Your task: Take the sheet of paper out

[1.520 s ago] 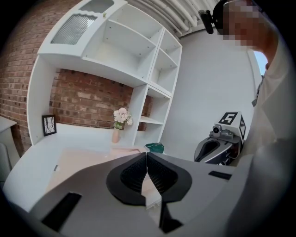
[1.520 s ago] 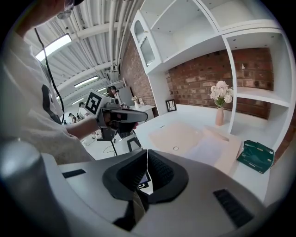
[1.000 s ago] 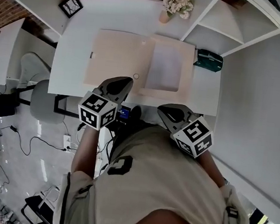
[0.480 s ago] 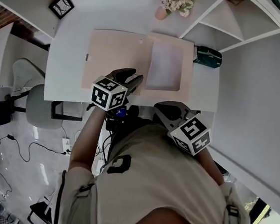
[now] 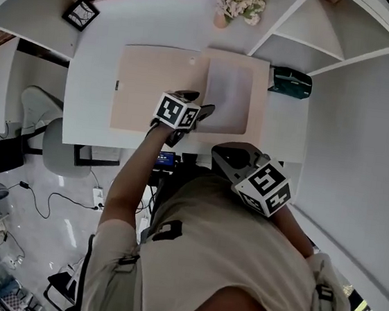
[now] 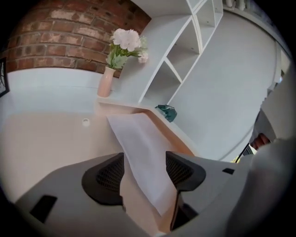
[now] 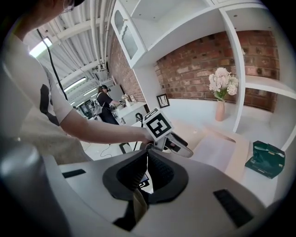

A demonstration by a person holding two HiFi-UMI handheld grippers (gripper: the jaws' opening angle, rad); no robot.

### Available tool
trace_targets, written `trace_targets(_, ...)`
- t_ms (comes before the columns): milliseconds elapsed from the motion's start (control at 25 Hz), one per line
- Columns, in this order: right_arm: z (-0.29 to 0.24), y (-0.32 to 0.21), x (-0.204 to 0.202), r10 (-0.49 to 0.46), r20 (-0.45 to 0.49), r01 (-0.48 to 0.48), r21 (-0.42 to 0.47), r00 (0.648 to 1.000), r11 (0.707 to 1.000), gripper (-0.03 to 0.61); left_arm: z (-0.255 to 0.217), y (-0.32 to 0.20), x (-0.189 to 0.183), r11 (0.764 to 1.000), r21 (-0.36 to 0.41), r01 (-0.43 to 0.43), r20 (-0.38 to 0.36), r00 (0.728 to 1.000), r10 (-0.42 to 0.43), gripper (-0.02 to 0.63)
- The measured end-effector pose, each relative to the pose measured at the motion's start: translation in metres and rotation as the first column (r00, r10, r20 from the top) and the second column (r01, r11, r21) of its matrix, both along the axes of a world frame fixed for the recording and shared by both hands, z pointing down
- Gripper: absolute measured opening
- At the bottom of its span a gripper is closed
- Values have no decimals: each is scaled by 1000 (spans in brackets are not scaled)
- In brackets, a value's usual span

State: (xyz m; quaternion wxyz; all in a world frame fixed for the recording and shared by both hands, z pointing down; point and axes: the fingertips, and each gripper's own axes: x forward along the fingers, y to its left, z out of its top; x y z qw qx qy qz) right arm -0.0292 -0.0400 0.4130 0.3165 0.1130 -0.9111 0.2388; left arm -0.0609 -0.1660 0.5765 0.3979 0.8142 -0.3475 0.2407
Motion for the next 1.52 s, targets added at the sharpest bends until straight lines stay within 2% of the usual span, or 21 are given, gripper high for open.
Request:
trace_targets(160,6,-10,8,-10,25,11,-44,1000,999,26,18,-24,-1,998,-49,46,8,999,-45,279)
trace_targets(320,16,-23,22,20,40,-16,-97,999,995,26,34,-33,6,993,-96,68,14,998,-67,279)
trace_targets(800,24,-40,31,14,69,-4,-145,998,989,26,45,-36,11,990,-104,97,114,990,-85,278)
trace_targets(1080,25,-41,35,26,65,-16,-145,998,989,26,46,-38,13,983,-128,129,97,988,-117,272)
trace_targets(1320,24,-41,36,38,63,-29,-138,997,990,26,47,-39,11,982,-125,142,117,985,-127,245)
trace_targets(1520,24,-39,33,33,62,-25,-134,998,991,26,54,-40,3,983,-83,166,236,961,-143,155)
